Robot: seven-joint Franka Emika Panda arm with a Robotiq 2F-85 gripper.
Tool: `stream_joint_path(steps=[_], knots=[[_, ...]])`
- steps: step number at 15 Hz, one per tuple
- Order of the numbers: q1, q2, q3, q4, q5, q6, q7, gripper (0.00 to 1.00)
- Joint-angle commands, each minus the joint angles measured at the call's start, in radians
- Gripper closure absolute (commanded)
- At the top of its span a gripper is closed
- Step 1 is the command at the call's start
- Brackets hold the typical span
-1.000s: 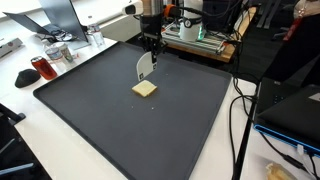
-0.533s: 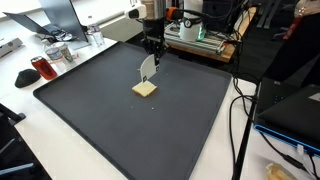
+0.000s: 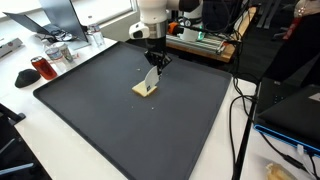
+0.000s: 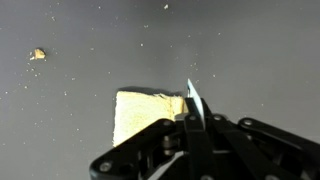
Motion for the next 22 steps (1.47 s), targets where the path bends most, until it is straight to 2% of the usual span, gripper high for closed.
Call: stream_joint_path(steps=[1, 17, 22], knots=[[0.015, 0.057, -0.025, 0.034, -0.061, 0.026, 0.062, 0.99], [0.059, 0.156, -0.081, 0.116, -0.116, 0.005, 0.126, 0.99], [0.064, 0.187, -0.074, 0.124, -0.104, -0.001, 0.117, 0.99]])
